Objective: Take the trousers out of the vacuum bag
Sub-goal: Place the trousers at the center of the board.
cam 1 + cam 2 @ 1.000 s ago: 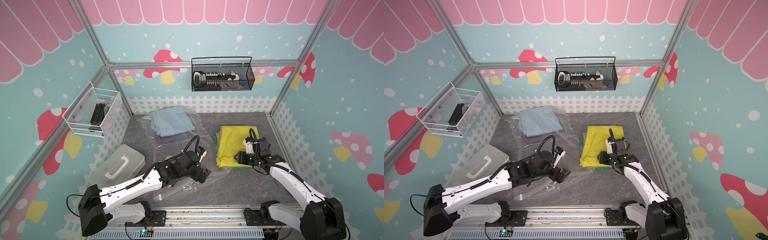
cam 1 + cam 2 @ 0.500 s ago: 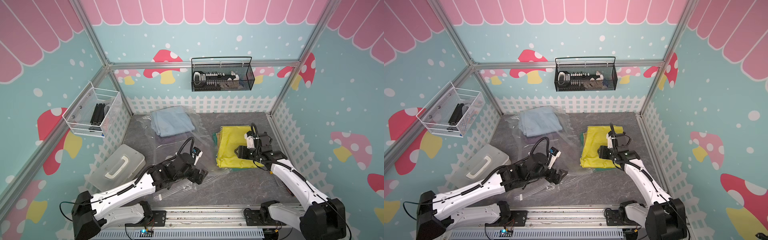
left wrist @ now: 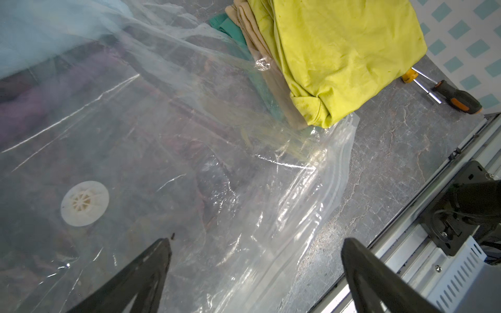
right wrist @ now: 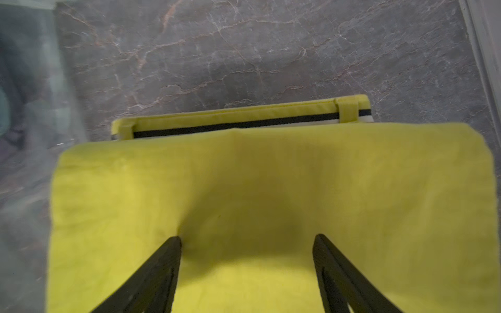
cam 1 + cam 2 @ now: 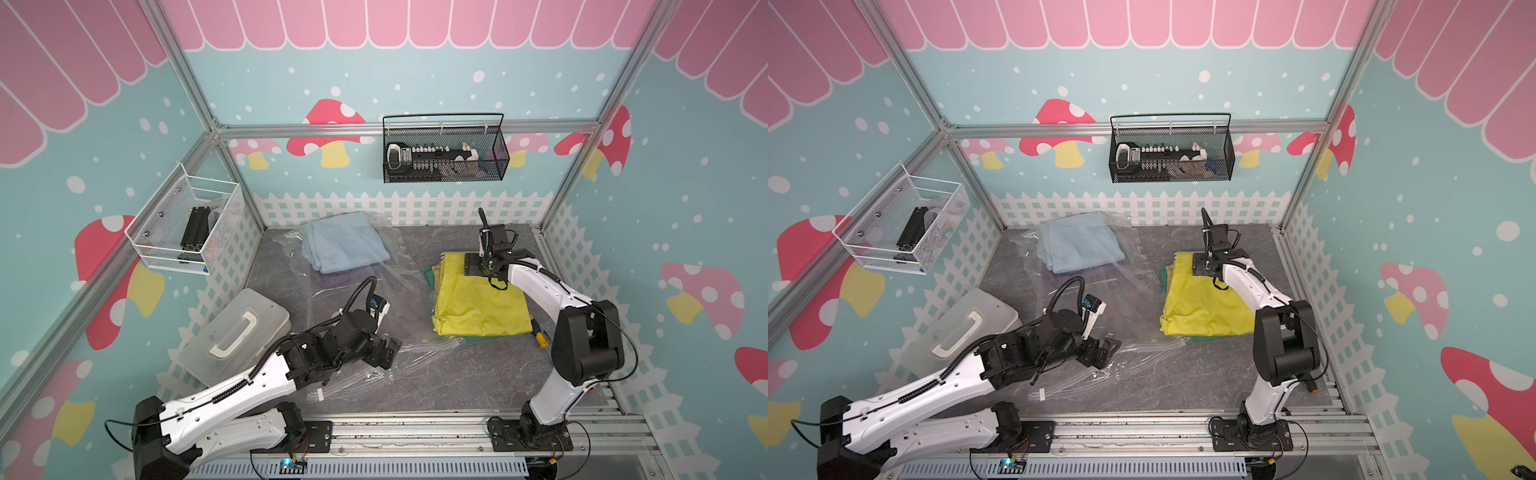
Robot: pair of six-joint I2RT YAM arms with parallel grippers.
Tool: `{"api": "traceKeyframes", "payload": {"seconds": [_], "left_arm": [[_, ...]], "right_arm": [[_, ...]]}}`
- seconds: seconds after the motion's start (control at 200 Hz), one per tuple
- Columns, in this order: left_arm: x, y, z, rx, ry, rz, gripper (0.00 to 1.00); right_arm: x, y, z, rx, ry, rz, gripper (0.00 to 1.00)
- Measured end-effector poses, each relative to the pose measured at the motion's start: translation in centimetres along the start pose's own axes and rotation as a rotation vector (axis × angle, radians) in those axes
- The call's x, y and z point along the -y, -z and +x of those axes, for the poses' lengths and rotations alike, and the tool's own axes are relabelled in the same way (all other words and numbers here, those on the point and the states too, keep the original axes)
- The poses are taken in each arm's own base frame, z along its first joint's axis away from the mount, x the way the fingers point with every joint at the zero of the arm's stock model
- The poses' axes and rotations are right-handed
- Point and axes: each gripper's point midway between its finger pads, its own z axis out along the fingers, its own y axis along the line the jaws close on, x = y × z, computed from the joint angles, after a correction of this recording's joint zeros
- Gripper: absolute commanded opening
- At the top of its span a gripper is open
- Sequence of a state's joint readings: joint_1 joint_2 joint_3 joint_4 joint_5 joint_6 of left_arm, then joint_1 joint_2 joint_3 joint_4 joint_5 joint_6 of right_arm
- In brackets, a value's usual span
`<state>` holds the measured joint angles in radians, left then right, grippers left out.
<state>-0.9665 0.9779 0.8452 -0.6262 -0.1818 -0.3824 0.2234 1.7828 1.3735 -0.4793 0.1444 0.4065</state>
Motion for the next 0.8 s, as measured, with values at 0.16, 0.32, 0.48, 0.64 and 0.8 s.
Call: {"api": "traceKeyframes", "payload": {"seconds": [0.16,0.32,0.48,0.64,0.8], "left_arm": [[-0.6,0.4,0.0,0.016,0.014,-0.02,0.99],[-1.2,0.2,0.8,-0.003,0.019,-0.049,0.99],[-2.0,0.9,1.1,0.003,0.034,-0.083,0.99],[-3.0,1.9,1.3,0.014,0.051,-0.12,0.99],[-3.5,2.0,2.5,-0.03,0.053,-0.143,0.99]], "right_arm": [[-0.4,-3.4,0.2,-0.051,0.062,0.044,0.79],[-1.2,-4.1,-0.9,-0.039,0.107,0.06,0.79],[-1.7,-3.6,-1.6,-0.02,0.119,0.064,0.79],[-2.4,-0.2,-3.4,0.055,0.114,0.023,0.8],[-3.8,8.0,-5.3,0.214,0.099,-0.099,0.81]]}}
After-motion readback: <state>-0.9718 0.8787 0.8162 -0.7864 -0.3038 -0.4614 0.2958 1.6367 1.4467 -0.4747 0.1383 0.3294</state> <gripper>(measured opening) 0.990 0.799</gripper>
